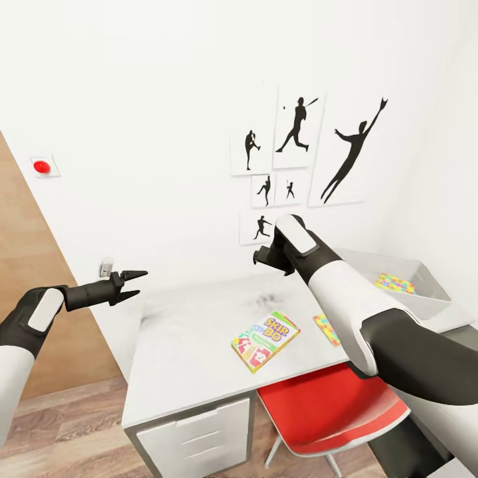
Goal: Put all the toys in the child's room - the three board games (two on the bed and one on the table), the two jigsaw puzzles on the table, and the tennis ball on the table - inside the toy box on the table in the child's room.
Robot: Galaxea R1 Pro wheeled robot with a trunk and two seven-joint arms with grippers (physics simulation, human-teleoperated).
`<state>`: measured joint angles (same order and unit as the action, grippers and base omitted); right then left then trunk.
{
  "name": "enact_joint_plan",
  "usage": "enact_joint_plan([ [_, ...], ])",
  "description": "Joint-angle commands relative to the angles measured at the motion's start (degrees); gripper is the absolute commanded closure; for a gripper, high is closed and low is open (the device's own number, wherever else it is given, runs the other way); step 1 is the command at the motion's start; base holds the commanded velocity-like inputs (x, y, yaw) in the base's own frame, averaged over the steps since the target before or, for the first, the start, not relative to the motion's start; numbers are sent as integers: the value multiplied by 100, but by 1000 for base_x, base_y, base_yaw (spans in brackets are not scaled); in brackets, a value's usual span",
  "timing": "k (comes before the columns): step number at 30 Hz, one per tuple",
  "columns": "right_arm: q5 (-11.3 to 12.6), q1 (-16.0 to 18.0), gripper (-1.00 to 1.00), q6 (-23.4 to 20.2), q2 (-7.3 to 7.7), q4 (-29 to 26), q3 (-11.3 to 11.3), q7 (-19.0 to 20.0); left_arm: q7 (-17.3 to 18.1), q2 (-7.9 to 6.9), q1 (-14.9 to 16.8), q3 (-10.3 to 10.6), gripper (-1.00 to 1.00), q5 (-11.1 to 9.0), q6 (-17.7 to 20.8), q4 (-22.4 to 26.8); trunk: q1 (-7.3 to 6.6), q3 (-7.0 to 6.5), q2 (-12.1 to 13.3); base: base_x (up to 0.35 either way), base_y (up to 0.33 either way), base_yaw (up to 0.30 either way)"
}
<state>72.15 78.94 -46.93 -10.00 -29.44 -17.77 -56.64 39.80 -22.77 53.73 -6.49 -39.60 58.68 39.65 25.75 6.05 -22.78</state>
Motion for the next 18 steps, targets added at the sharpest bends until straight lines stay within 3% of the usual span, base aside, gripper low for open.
enact_joint_plan([
  [1,27,7,-100,-27,0,-2,-14,-40,35,1,6,-12,-100,31,22,-1,4,21,-14,8,19,0],
  [18,27,7,-100,-27,0,0,-16,-40,40,0,6,-11,-100,32,29,-1,4,173,-14,2,4,0],
])
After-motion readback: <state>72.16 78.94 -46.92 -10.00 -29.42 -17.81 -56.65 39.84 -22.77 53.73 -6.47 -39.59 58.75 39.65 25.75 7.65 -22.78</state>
